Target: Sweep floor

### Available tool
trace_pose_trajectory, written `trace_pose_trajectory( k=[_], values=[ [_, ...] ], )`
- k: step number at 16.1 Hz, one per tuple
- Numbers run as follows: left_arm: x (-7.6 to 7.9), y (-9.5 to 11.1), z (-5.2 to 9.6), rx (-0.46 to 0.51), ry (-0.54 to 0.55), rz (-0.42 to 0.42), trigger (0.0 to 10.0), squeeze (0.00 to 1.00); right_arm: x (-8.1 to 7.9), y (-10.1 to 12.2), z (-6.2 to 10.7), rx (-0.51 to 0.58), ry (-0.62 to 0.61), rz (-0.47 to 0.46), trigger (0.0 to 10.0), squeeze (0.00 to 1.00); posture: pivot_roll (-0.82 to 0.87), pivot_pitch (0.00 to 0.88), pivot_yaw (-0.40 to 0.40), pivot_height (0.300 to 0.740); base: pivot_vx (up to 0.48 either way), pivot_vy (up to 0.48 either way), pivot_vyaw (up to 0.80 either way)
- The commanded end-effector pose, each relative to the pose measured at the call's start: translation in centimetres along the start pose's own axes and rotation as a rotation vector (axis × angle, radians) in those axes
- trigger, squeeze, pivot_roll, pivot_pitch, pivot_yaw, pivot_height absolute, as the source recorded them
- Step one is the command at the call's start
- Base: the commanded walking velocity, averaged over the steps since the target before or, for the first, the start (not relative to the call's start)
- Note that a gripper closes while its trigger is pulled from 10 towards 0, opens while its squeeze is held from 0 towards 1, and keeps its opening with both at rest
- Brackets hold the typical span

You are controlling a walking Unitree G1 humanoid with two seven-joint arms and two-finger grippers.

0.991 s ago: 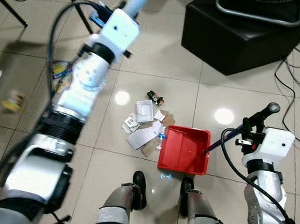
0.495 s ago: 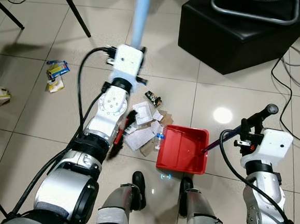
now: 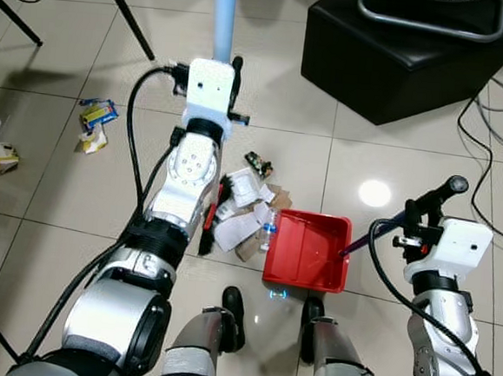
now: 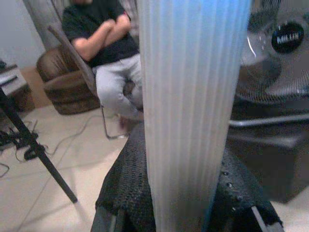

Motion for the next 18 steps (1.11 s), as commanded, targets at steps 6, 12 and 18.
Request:
trace_pose_trajectory(
  k=[6,12,18],
  values=[
    [5.9,-3.4,2.5,-0.166,-0.141,0.236,10.0,0.0,-1.0,-1.8,1.0,-0.086,0.043,-0.017,10.0,0.0,-0.09,0.427,0.156,0.74,0.0,0.0,0.0],
    [12.0,-2.7,5.2,-0.225,-0.282,0.44,10.0,0.0,-1.2,-1.8,0.8,-0.086,0.046,-0.021,10.0,0.0,-0.08,0.426,0.161,0.74,0.0,0.0,0.0],
    [13.3,2.6,3.0,-0.182,-0.314,0.65,10.0,0.0,-1.8,-1.8,0.5,-0.085,0.049,-0.035,10.0,0.0,-0.05,0.417,0.167,0.74,0.0,0.0,0.0]
  ],
)
Point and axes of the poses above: a point about 5 cm out from each wrist's last joint towards the gripper, its own z axis pointing back from the gripper into the wrist, its own y axis along the axis of the wrist's last joint, x = y × z, the point moved 2 cm from there along -z, pointing out of the wrist towards the gripper, and after that the axes turned 15 degrees about z, right-handed, at the moved point
